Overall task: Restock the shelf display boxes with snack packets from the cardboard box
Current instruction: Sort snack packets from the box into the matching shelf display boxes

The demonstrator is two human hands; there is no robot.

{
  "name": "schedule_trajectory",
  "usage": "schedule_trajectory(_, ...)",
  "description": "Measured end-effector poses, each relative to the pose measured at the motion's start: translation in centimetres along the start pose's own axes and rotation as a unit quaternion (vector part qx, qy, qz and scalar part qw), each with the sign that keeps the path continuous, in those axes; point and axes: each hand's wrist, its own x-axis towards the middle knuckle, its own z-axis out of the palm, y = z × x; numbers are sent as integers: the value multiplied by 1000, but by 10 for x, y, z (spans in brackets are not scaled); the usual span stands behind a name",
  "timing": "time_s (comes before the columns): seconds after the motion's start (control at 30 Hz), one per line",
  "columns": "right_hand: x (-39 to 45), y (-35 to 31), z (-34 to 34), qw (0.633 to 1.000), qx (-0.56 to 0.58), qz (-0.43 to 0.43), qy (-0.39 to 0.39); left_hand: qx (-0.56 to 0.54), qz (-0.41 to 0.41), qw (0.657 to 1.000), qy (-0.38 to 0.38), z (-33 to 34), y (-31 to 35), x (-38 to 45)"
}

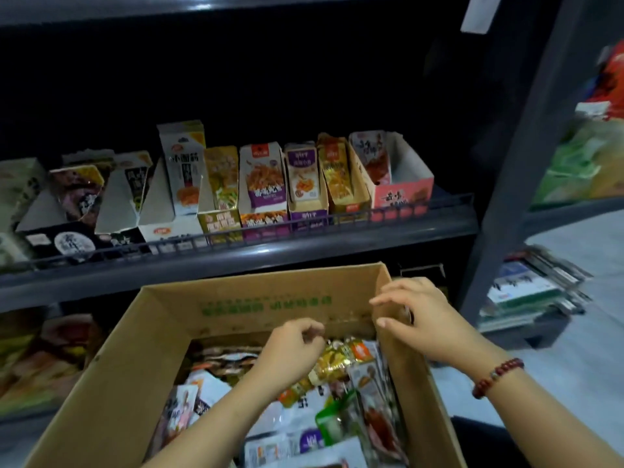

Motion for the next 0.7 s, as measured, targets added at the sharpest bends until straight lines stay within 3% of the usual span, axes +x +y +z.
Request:
schedule_trajectory(0.1, -14, 5, 9, 998, 1, 35, -46, -17, -91, 990, -102, 24, -17, 5)
schedule_trajectory(0.2, -19, 0, 16, 994, 76, 66, -53, -47, -148, 979, -130, 41, -33, 16)
schedule_trajectory(0.4, -23, 0, 32, 988, 129, 90, 11, 22, -78, 981, -174, 69, -52, 41)
schedule_trajectory(0.5, -22, 2, 34, 986, 136, 89, 38, 8, -81, 973, -216, 85, -49, 52)
schedule_trajectory(0.7, -20, 5, 36, 983, 153, 92, 53, 140, -84, 970, -182, 110, -54, 80)
